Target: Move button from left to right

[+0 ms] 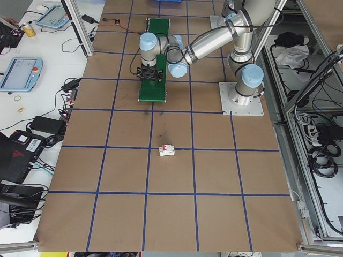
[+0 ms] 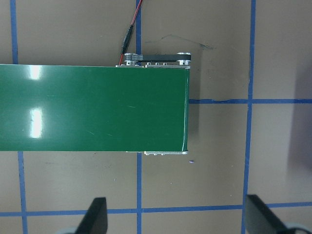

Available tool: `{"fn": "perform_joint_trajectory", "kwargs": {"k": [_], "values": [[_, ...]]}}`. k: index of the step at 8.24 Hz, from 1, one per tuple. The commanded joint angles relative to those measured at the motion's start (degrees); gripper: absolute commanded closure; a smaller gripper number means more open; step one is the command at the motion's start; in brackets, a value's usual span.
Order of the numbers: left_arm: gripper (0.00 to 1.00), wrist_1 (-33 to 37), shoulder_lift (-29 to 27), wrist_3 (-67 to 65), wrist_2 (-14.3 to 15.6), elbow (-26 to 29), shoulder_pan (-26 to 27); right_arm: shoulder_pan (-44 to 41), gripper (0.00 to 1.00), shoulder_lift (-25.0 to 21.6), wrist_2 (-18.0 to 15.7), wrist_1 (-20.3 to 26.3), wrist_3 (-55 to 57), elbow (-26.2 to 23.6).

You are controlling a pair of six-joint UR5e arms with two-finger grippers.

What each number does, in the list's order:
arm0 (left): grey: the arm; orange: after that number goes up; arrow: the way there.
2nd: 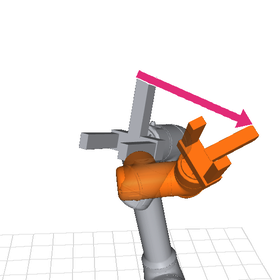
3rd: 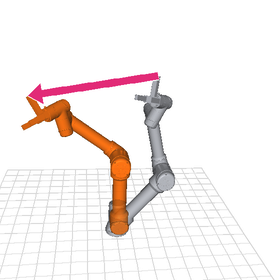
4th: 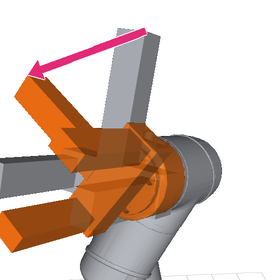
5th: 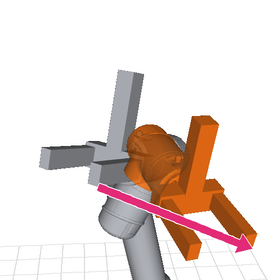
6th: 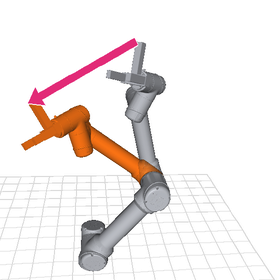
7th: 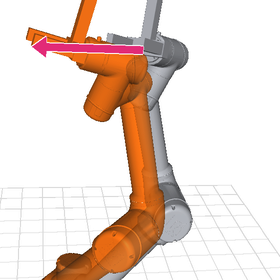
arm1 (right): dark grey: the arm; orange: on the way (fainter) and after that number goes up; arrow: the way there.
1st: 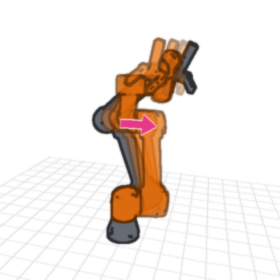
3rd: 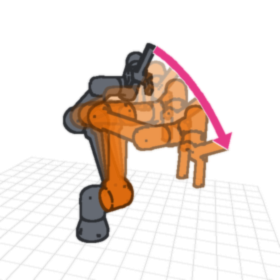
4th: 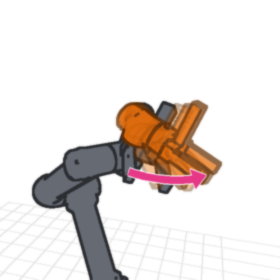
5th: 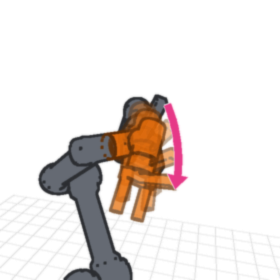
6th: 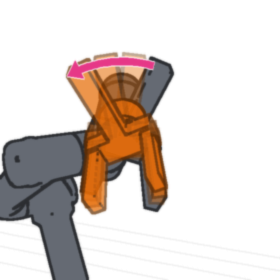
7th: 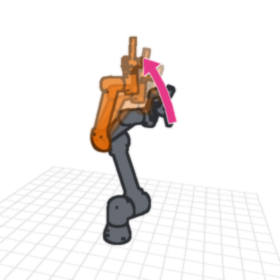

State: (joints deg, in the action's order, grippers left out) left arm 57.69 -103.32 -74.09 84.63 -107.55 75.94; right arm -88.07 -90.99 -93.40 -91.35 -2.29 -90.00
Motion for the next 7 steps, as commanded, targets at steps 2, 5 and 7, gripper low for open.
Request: {"fn": "perform_joint_trajectory", "kwargs": {"k": [2, 5, 7], "values": [[0.00, 0.31, 0.67, 27.11, 1.05, 0.41, -1.14, -0.09, 0.00, 4.32, 3.90, -1.02, 0.35, -3.14], [0.00, 5.11, 4.69, 45.01, 4.05, 4.87, 0.52, -0.18, 0.00, 11.16, 5.93, -12.94, -0.35, -8.16], [0.00, 23.44, 4.36, 51.74, 4.14, 18.00, 4.46, -0.35, 0.00, 11.89, 10.68, -18.05, -0.35, -11.32]]}}
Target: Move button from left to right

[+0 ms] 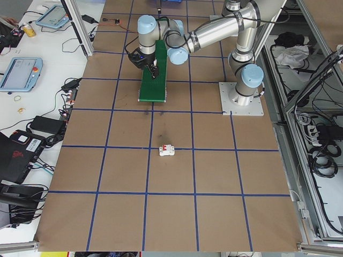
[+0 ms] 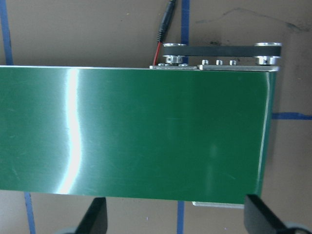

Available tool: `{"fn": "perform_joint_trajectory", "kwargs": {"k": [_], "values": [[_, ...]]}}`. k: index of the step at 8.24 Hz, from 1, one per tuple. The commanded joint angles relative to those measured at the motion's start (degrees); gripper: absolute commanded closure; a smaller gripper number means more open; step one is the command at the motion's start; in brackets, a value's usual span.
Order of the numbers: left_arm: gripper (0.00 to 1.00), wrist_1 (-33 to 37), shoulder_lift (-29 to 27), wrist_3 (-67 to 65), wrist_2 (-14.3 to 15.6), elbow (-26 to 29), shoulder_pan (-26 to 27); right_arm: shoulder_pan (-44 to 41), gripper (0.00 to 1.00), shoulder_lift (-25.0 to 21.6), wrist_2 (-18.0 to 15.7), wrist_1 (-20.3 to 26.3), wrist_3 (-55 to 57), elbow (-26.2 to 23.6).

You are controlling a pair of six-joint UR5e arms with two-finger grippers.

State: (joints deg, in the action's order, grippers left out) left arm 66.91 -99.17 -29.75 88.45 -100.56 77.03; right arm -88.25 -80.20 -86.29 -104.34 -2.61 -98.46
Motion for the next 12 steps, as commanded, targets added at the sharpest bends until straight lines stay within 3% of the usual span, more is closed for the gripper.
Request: {"fn": "perform_joint_trajectory", "kwargs": {"k": [1, 2, 4, 6, 9, 12], "values": [[0.00, 22.39, 0.99, 9.08, 1.80, 18.04, 6.96, -0.26, 0.00, 1.36, 4.11, -6.39, -0.03, -3.32], [0.00, 27.26, 1.17, 13.80, 5.81, 23.33, 10.39, -0.34, 0.00, 1.37, 7.33, -8.23, -0.03, -3.50], [0.00, 28.10, 2.40, 20.07, 4.81, 27.07, 14.02, -0.35, 0.00, 1.54, 11.83, -8.86, -3.26, -3.67], [0.00, 27.31, 5.37, 21.31, -0.19, 27.08, 16.47, -0.35, 0.00, 1.02, 12.02, -8.86, -2.50, -4.20], [0.00, 23.00, 5.40, 21.76, -0.47, 25.68, 18.24, -0.43, 0.03, 1.19, 12.55, -8.95, 6.02, -4.29], [0.00, 23.00, 5.66, 21.84, -0.56, 25.23, 18.33, -4.46, 0.03, 2.24, 12.37, -14.47, 18.29, -3.59]]}}
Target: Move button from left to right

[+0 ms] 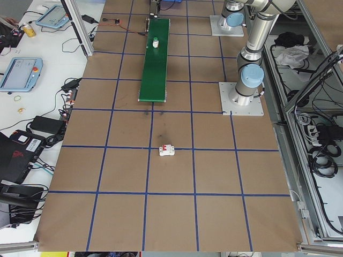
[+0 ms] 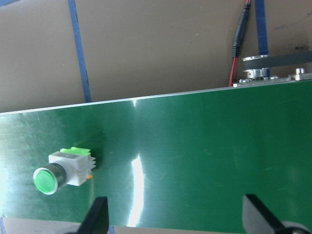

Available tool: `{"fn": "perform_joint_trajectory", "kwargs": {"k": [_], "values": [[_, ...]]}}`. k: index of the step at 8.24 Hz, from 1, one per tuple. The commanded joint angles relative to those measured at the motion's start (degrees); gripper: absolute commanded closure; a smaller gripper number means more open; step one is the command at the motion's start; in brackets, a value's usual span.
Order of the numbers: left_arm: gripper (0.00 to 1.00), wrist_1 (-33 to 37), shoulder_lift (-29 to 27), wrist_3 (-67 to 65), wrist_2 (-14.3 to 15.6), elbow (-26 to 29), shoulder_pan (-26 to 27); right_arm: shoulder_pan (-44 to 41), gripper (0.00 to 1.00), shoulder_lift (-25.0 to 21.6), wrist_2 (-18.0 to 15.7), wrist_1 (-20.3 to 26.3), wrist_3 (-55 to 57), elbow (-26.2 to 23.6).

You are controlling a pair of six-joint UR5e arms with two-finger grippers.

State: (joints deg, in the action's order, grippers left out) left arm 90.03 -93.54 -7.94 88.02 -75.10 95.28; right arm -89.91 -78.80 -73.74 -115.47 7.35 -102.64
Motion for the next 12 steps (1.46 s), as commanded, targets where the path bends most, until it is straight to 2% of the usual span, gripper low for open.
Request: {"fn": "perform_joint_trajectory", "kwargs": {"k": [1, 2, 4, 5, 6, 7, 8, 9, 10, 12], "values": [[0.00, -0.12, -0.06, 0.03, -0.05, -0.13, 0.08, -4.12, 0.03, 2.15, -0.61, -5.19, 11.77, 0.95], [0.00, -0.12, -0.06, 0.03, -0.05, -0.13, 0.08, -4.83, 0.04, 3.82, -1.05, -7.12, 12.15, 0.95], [0.00, -0.12, -0.06, 0.12, 0.04, -0.13, -0.01, -4.83, 0.06, 6.63, -1.49, -7.49, 11.37, 0.95], [0.00, -0.21, -0.06, 0.30, 0.04, -0.13, -0.01, -4.83, 0.06, 8.47, -4.80, -7.40, 8.32, 0.95], [0.00, -0.21, -0.15, 0.21, -0.05, -0.05, -0.01, -4.75, 0.06, 9.10, -6.49, -7.14, 6.38, 1.04], [0.00, -0.21, -0.06, 0.30, -0.05, -0.22, -0.01, -4.75, 0.24, 9.19, -6.68, -6.27, 5.92, 0.96], [0.00, -0.12, 0.20, 0.30, 0.04, -0.31, -0.01, -4.57, 0.57, 9.11, -9.29, -3.91, 3.83, 1.04], [0.00, -0.21, -0.15, 0.30, 0.04, -0.13, -0.01, -3.61, 0.85, 8.58, -11.84, -3.54, 0.94, 1.13], [0.00, -0.38, -0.24, 0.30, -0.05, -0.05, -0.01, -1.51, 0.98, 8.06, -12.21, -3.36, -1.18, 1.39], [0.00, -0.38, -0.06, 0.30, -0.05, -0.22, 0.08, 2.09, 1.00, 5.43, -13.89, 1.54, -10.20, 2.61]]}}
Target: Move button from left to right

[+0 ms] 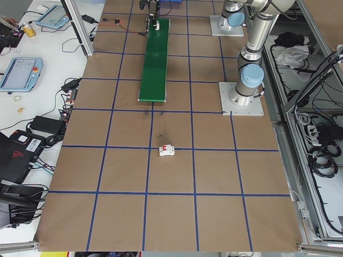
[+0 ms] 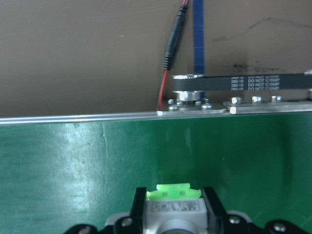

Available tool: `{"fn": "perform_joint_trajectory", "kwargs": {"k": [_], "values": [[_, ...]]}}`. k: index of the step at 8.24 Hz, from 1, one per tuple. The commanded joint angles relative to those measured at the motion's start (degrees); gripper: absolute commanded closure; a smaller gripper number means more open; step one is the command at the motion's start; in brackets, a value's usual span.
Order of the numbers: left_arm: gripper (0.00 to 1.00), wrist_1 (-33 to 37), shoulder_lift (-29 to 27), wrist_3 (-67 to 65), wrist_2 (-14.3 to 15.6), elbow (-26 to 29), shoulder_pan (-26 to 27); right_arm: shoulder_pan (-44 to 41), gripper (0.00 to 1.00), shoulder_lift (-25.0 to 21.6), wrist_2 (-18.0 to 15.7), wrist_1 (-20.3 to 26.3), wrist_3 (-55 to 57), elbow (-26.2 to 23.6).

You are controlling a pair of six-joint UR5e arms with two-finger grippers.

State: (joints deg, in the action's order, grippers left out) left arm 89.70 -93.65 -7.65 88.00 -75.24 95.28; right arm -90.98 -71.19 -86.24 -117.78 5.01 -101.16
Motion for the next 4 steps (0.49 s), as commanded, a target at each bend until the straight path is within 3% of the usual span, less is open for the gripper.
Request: {"fn": "perform_joint_trajectory", "kwargs": {"k": [1, 2, 4], "values": [[0.00, -0.05, -0.04, 0.00, -0.02, -0.09, 0.00, 5.35, 1.00, -3.33, -3.21, 9.53, -12.70, 4.88], [0.00, -0.05, -0.04, 0.00, -0.02, -0.09, 0.09, 8.42, 1.00, -5.08, -4.62, 16.28, -21.01, 8.66], [0.00, 0.04, 0.22, 0.00, -0.02, -0.17, 0.00, 16.32, 1.00, -8.43, -10.23, 19.25, -43.04, 9.67]]}}
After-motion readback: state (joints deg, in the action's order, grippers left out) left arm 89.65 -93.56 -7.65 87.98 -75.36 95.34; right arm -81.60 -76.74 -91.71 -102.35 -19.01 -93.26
